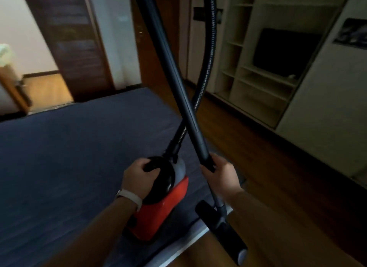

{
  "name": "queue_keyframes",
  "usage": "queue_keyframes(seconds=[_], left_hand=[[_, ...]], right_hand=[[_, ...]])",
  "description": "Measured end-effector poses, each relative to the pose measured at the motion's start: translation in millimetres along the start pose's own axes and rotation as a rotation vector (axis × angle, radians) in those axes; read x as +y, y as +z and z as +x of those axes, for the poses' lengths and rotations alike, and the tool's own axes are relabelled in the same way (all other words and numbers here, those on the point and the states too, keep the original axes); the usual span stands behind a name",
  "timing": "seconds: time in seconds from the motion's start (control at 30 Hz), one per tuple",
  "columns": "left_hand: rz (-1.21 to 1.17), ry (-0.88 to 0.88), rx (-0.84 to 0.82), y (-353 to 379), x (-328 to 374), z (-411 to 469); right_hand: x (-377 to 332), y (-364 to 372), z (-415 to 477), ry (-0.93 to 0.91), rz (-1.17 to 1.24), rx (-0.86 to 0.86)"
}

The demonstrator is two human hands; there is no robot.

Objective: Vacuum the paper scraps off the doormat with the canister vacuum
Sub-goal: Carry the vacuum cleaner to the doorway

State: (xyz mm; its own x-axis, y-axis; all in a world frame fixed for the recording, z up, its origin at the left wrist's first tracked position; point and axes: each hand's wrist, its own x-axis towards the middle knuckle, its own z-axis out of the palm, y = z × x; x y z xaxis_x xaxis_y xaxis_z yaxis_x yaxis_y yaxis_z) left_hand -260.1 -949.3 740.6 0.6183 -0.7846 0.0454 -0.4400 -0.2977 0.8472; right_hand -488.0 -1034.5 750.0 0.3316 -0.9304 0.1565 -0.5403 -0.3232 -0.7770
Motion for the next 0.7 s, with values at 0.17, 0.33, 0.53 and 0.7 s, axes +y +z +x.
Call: queue_keyframes(seconds=[0.17, 0.33, 0.53, 0.7], left_hand=[[-0.051, 0.046, -0.120, 64, 49, 16], [-0.019, 0.103, -0.221, 138, 97, 23], [0.012, 0.138, -0.288, 237, 163, 36], [0.008, 0.148, -0.340, 318, 216, 40]], right_hand=[[34, -55, 3, 0.082, -0.074, 0.160], [82, -110, 13, 0.137, -0.082, 0.254], [151, -183, 42, 0.191, -0.065, 0.317], [203, -258, 68, 0.190, -0.057, 0.360]])
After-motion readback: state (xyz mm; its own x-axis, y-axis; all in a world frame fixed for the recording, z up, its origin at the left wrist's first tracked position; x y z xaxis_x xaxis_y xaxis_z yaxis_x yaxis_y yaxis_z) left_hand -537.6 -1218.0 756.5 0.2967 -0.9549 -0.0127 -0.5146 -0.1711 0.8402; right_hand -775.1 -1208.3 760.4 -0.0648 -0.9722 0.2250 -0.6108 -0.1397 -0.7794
